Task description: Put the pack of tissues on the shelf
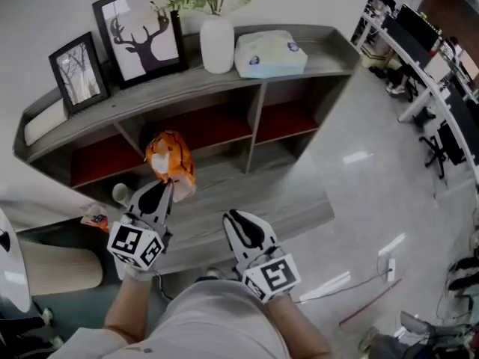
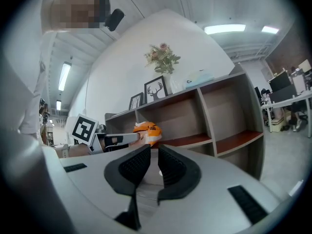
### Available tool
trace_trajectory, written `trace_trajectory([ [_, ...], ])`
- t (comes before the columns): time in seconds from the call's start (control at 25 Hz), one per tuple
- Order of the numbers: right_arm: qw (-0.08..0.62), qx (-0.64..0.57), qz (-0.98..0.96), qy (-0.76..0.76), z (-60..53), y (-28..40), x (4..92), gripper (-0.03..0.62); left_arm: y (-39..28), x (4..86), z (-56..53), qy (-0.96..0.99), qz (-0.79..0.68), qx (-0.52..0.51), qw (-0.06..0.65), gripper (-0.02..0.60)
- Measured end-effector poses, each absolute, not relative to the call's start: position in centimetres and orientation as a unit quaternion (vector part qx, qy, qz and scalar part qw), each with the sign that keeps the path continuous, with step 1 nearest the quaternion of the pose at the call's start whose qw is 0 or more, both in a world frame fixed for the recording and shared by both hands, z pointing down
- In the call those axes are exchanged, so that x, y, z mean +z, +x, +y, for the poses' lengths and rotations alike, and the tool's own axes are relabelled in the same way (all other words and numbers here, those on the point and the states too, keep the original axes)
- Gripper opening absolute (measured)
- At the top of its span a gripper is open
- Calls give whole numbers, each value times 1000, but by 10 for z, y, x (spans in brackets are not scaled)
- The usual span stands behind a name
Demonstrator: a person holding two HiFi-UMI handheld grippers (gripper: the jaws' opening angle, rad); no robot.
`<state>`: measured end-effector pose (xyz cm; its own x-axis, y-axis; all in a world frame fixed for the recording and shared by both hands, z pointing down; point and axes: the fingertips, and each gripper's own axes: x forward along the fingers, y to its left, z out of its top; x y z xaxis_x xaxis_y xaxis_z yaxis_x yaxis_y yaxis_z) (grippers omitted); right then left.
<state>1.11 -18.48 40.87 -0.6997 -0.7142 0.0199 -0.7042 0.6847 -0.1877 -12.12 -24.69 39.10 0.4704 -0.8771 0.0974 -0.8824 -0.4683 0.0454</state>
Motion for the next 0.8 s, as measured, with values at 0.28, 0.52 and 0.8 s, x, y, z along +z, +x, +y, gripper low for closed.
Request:
trace_trajectory([
  [0.28, 31, -86, 910, -405, -213, 39, 408, 57, -122, 407, -296, 837, -542, 57, 50, 20],
  [0.52, 33, -88, 906, -413, -227, 53, 408, 57, -121, 423, -322, 825, -558, 71, 57, 20],
  [0.8, 27, -89, 902, -421, -234, 65, 411, 57, -118, 429, -340, 815, -572, 73, 53, 23],
])
